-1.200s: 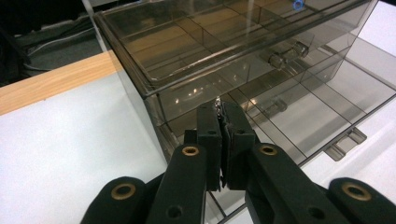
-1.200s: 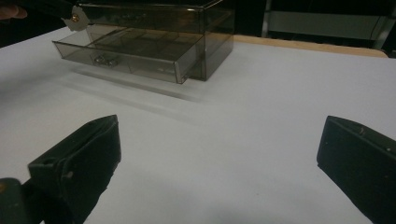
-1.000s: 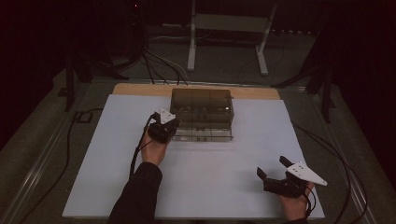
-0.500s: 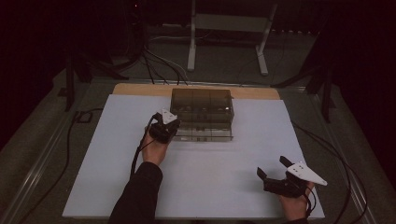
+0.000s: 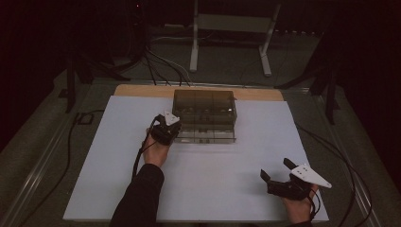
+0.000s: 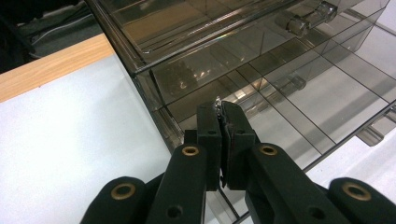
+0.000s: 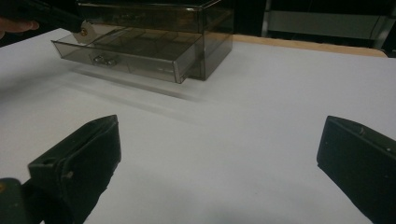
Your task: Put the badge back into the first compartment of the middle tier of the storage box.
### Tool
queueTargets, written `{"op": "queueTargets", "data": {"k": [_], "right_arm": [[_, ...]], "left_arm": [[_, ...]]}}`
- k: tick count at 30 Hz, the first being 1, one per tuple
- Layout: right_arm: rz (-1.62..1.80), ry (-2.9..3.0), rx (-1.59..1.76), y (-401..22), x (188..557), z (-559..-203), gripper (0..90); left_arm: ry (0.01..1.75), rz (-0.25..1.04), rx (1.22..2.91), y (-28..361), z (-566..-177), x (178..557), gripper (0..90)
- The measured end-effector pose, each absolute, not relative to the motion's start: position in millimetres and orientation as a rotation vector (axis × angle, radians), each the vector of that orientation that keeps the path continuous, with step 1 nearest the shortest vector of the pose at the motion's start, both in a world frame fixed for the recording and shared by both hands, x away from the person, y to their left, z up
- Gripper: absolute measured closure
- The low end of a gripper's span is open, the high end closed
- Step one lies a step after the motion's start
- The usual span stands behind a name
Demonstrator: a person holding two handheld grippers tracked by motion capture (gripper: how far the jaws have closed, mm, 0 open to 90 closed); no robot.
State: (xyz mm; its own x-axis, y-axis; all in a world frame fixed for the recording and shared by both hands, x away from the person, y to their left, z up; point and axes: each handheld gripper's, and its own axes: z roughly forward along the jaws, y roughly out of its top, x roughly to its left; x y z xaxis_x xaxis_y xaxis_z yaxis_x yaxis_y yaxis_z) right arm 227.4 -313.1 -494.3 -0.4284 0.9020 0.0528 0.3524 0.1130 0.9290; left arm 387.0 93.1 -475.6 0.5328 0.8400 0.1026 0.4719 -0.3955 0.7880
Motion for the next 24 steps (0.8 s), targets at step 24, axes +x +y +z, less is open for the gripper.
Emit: {"op": "queueTargets", "data": {"k": [24], "right_arm": [[1.305, 1.854, 1.216, -313.1, 228.1, -494.8, 0.0]], "left_arm": [[1.033, 0.674, 2.099, 86.7, -481.1, 387.3, 82.4]]}}
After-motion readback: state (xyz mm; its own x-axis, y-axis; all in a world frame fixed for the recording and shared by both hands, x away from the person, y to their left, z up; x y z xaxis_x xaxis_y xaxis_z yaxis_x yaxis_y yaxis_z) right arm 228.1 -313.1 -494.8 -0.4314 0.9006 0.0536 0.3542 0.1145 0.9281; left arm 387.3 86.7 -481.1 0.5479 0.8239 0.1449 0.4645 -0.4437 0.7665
